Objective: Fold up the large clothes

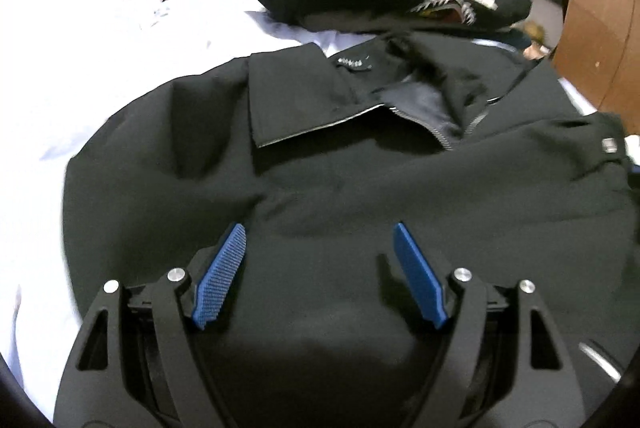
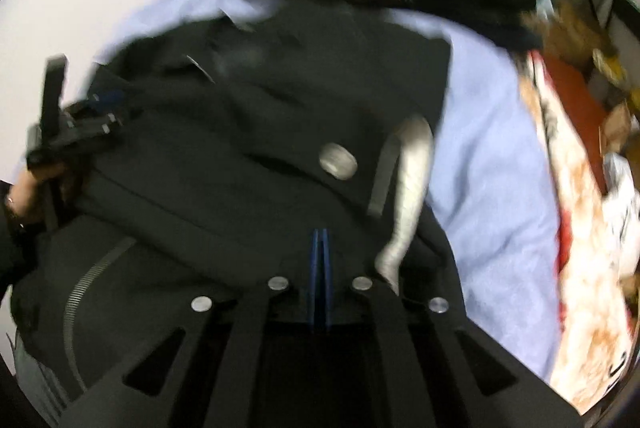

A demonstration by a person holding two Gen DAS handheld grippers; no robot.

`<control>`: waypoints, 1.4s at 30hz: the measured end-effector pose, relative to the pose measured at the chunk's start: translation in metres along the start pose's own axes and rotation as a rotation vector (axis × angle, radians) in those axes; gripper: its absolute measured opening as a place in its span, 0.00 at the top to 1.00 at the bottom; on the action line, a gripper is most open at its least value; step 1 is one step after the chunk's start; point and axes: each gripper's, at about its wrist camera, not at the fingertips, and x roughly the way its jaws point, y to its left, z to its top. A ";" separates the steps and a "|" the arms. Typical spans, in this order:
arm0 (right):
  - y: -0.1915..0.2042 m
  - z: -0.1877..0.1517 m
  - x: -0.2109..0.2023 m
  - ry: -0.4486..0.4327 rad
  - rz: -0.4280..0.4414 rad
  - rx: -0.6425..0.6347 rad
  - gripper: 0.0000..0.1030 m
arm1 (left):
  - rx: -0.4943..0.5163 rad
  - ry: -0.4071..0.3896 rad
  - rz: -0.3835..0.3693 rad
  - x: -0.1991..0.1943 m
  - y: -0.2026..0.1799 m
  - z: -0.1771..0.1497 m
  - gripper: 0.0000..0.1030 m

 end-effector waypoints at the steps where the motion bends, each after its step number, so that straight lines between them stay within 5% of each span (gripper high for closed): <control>1: 0.004 0.004 -0.004 -0.021 0.002 -0.005 0.96 | -0.021 0.005 -0.031 -0.010 0.000 -0.005 0.27; 10: -0.019 0.034 0.056 -0.006 -0.133 0.022 0.97 | -0.018 -0.024 -0.027 -0.020 -0.007 -0.034 0.27; 22: -0.038 0.017 0.130 0.104 -0.068 0.061 1.00 | -0.074 0.042 -0.059 0.021 0.003 -0.046 0.26; 28: -0.020 0.024 0.110 0.119 -0.129 0.013 0.98 | -0.055 0.101 -0.043 0.022 0.000 -0.040 0.26; 36: 0.044 0.008 0.037 0.032 0.028 -0.038 0.98 | -0.102 0.098 -0.074 -0.028 -0.018 -0.035 0.26; 42: 0.061 -0.008 0.060 0.097 0.010 -0.073 0.98 | -0.090 0.123 -0.028 -0.023 -0.029 -0.048 0.26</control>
